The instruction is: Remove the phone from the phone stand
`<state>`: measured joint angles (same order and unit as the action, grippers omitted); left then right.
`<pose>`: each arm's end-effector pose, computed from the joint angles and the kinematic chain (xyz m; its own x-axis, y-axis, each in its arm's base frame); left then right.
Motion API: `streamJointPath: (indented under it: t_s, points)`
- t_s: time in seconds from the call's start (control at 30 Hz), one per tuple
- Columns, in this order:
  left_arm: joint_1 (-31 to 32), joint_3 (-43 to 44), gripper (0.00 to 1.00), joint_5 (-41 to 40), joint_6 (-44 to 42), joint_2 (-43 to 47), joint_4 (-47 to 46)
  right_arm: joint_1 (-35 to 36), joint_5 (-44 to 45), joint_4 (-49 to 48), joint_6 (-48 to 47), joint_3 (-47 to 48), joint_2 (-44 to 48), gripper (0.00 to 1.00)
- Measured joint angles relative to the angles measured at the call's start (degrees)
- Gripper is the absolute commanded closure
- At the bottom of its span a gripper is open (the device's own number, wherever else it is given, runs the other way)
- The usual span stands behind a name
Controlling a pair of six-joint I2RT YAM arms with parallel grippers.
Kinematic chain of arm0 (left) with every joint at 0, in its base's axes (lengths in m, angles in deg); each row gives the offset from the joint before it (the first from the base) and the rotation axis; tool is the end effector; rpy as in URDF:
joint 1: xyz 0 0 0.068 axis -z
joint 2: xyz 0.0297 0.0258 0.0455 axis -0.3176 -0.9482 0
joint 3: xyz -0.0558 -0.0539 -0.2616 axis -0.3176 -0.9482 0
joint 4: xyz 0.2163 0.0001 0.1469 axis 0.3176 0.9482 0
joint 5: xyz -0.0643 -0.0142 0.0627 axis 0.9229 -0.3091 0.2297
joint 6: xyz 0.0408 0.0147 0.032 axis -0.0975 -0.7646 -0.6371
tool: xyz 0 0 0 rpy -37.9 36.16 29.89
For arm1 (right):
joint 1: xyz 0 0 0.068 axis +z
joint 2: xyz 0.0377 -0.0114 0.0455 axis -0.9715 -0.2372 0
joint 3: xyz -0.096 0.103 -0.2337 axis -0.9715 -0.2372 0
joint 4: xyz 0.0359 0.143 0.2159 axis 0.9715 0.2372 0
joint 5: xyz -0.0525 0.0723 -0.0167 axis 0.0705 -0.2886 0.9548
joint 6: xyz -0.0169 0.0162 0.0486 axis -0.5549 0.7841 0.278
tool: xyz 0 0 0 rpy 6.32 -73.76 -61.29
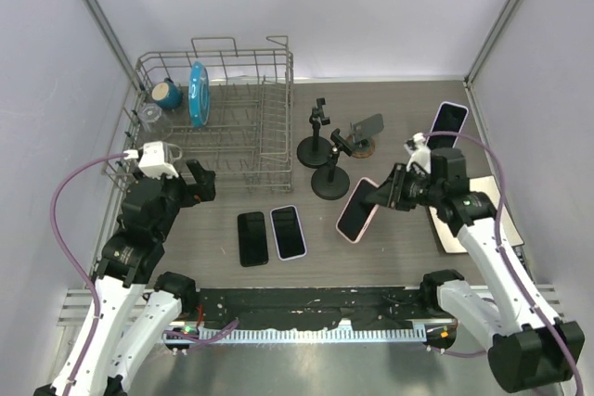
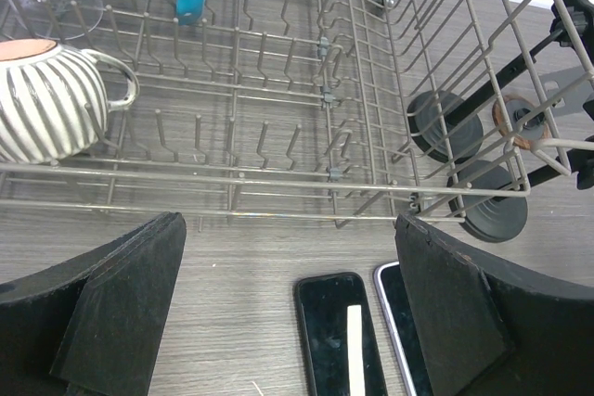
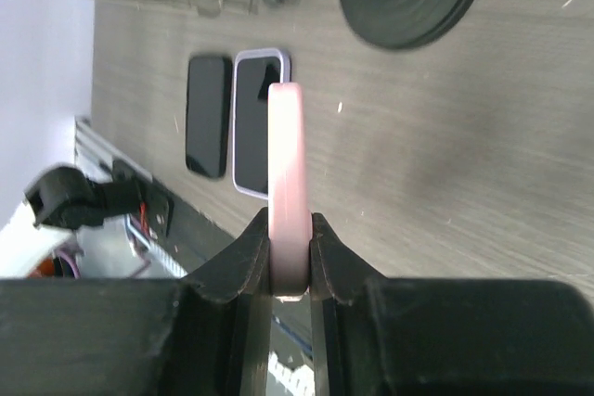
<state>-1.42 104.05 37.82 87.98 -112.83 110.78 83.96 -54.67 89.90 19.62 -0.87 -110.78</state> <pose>0.1190 -0.0294 0.3314 -0.2891 -0.2736 -0.9174 0.0070 0.9577 -0.2878 0.1703 0.0431 0.2879 -0.7885 0.2347 -0.5684 -0.2420 0.7314 0.6376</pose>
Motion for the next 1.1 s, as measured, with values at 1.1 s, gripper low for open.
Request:
streamJointPath:
  t_s: [1.1]
  points:
    - [0.0,0.0,0.00,1.9,-0.1,-0.8,0.0,15.1,1.3,-27.8,8.8,-12.7,-23.5,0.76]
